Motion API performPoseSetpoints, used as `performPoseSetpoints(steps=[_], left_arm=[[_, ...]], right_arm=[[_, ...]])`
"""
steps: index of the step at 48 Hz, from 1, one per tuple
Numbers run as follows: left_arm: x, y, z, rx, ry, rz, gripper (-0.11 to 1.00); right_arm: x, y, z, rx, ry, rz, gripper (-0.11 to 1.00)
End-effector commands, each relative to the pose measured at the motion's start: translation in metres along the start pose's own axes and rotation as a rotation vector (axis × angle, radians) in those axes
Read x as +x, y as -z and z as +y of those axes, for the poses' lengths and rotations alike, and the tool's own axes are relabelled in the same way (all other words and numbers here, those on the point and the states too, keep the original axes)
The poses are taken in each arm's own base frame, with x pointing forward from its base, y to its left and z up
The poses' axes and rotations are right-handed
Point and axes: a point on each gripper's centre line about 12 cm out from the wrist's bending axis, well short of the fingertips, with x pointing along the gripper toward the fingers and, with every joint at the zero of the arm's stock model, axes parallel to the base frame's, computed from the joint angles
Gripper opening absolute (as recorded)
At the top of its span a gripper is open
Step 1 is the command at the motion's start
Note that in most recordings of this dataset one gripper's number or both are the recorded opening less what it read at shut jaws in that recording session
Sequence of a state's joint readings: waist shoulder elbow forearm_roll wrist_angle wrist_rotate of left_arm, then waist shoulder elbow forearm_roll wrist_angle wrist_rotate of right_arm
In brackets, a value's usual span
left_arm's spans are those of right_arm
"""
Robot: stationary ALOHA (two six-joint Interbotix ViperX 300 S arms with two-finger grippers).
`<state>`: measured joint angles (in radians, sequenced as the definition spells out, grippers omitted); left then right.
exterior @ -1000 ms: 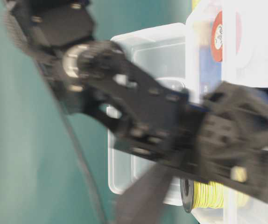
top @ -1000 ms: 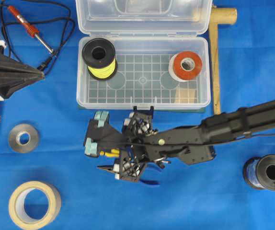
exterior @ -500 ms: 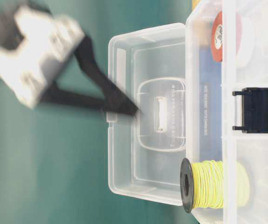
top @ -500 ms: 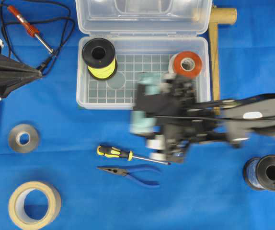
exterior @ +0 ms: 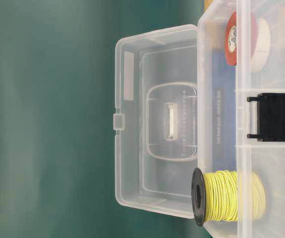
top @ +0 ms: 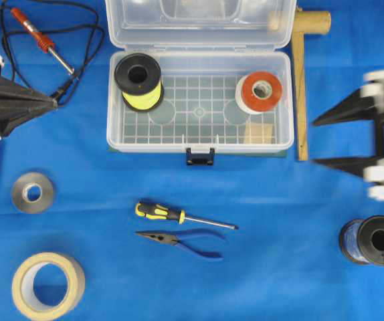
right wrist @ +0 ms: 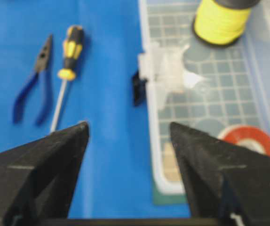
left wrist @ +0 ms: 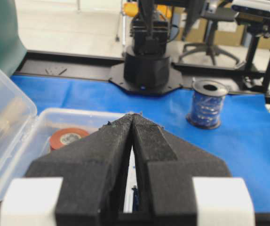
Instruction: Pick the screwdriver from the toolbox among several items.
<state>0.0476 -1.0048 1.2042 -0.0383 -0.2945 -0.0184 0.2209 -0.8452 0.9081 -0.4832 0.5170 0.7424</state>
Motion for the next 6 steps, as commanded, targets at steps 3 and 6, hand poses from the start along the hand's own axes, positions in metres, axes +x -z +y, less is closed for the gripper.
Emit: performPoseSetpoints(steps=[3, 6], left_arm=[[0.002, -0.003, 0.000, -0.003, -0.002, -0.008, 0.00], [0.001, -0.003, 0.000, -0.003, -0.002, -0.008, 0.00]], right_arm=[[-0.019, 0.022, -0.010, -0.015, -0.037, -0.077, 0.70], [-0.026, 0.036, -0.018, -0.014, -0.037, -0.103, 0.70]])
